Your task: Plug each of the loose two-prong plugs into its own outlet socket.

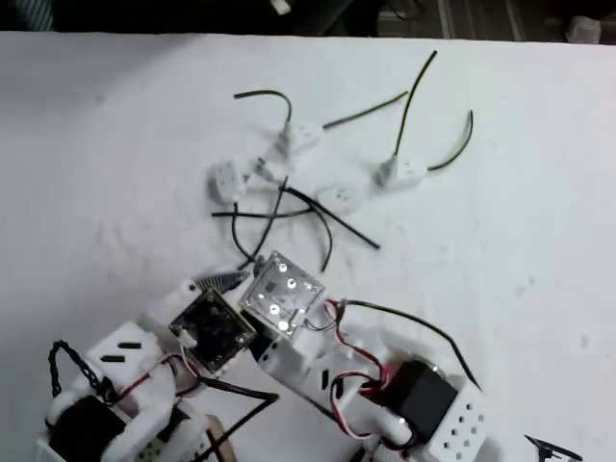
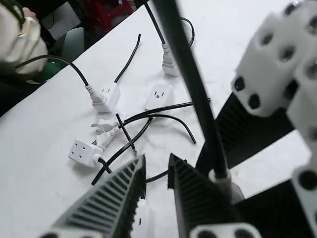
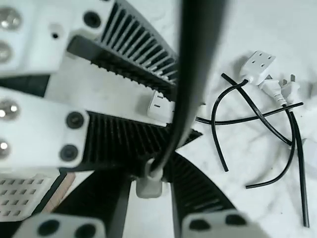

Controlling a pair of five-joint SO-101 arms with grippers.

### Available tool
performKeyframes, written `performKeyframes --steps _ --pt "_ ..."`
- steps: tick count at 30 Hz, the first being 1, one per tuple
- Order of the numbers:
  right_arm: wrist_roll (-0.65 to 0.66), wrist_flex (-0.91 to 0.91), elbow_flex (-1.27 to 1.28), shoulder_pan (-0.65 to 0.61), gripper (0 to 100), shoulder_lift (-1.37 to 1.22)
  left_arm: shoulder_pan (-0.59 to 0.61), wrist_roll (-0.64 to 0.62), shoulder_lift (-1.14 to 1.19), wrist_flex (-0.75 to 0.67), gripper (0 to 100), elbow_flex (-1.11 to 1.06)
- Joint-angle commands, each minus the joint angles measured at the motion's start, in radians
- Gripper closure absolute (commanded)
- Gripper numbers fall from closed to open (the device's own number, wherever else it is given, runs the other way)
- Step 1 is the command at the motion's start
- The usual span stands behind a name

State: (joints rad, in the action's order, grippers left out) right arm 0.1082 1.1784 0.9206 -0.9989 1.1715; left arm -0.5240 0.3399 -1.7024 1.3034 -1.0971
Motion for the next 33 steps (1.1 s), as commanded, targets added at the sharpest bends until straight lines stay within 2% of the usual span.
performKeyframes --steps 1,10,15,19,23,29,33 --pt "0.011 -0.002 -0.006 -0.01 98.1 -0.016 -0.015 0.005 -0.01 0.002 90 0.006" --pt "0.011 0.001 -0.005 -0.001 98.1 0.038 0.191 0.0 -0.01 0.0 90 0.051" --pt "0.012 -0.062 -0.005 0.048 98.1 0.036 0.432 -0.002 -0.01 0.002 90 0.098" --pt "0.012 -0.156 0.002 0.056 98.1 -0.007 0.657 -0.002 -0.01 0.003 90 0.055" --pt "0.006 -0.285 -0.005 0.056 98.1 -0.173 0.837 0.005 -0.01 -0.012 90 -0.041" --pt "0.002 -0.527 -0.005 0.05 98.1 -0.432 1.046 0.006 -0.01 -0.126 90 -0.207" --pt "-0.049 -0.668 -0.006 0.05 98.1 -0.567 1.113 0.003 -0.01 -0.196 90 -0.313"
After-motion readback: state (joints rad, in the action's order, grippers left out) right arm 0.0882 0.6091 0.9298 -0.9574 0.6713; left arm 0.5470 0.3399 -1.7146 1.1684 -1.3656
